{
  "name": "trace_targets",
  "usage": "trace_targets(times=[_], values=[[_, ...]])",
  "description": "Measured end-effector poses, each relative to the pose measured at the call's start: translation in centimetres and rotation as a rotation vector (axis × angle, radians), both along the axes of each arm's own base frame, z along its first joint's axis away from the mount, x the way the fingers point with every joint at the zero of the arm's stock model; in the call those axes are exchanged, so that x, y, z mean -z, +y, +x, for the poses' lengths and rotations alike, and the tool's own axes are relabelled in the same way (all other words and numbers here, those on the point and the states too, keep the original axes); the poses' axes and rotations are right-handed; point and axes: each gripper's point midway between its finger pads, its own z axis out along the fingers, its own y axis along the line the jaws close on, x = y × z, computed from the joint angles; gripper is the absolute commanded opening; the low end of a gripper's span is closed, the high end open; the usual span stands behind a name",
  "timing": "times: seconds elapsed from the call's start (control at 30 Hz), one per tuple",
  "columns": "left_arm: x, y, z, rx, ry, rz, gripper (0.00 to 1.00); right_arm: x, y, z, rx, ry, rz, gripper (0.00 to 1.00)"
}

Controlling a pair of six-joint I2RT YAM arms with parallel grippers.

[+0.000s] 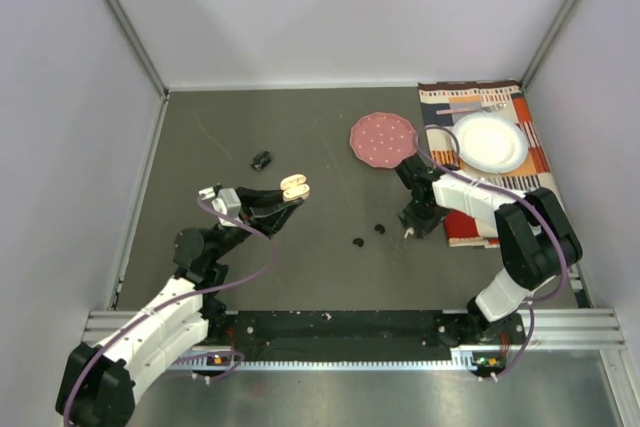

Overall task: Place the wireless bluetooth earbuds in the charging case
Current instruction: Pick up the left earbud from the center of the board.

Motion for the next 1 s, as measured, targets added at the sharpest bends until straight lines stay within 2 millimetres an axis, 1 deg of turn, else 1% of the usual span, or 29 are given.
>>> trace_targets(times=[0.13, 0.4, 0.5, 0.67, 0.77, 0.8, 0.97, 1.0], values=[[-0.01, 0.02, 0.03, -0.002, 0.000, -0.001, 0.00, 0.04, -0.09, -0.10, -0.004, 0.004, -0.004, 0.34], [0.00, 0.02, 0.04, -0.002, 0.001, -0.001, 0.00, 0.12, -0.10, -0.11, -0.015, 0.008, -0.005, 0.30], [0.00, 0.04, 0.07, -0.004, 0.002, -0.002, 0.00, 0.13, -0.05, -0.07, -0.017, 0.007, -0.003, 0.21], [-0.01, 0.05, 0.09, -0.005, 0.002, -0.002, 0.00, 0.12, 0.01, 0.01, -0.020, 0.004, 0.000, 0.20], [0.00, 0.04, 0.09, -0.005, 0.002, -0.002, 0.00, 0.13, 0.01, 0.00, -0.024, 0.004, 0.000, 0.17], [-0.01, 0.04, 0.09, -0.005, 0.002, -0.002, 0.00, 0.14, 0.02, 0.00, -0.026, 0.004, 0.000, 0.14], [0.00, 0.04, 0.09, -0.005, 0.002, -0.002, 0.00, 0.16, 0.02, 0.02, -0.042, 0.000, 0.001, 0.09], [0.00, 0.04, 0.09, -0.005, 0.002, -0.002, 0.00, 0.13, 0.03, 0.03, -0.047, -0.002, 0.002, 0.05]])
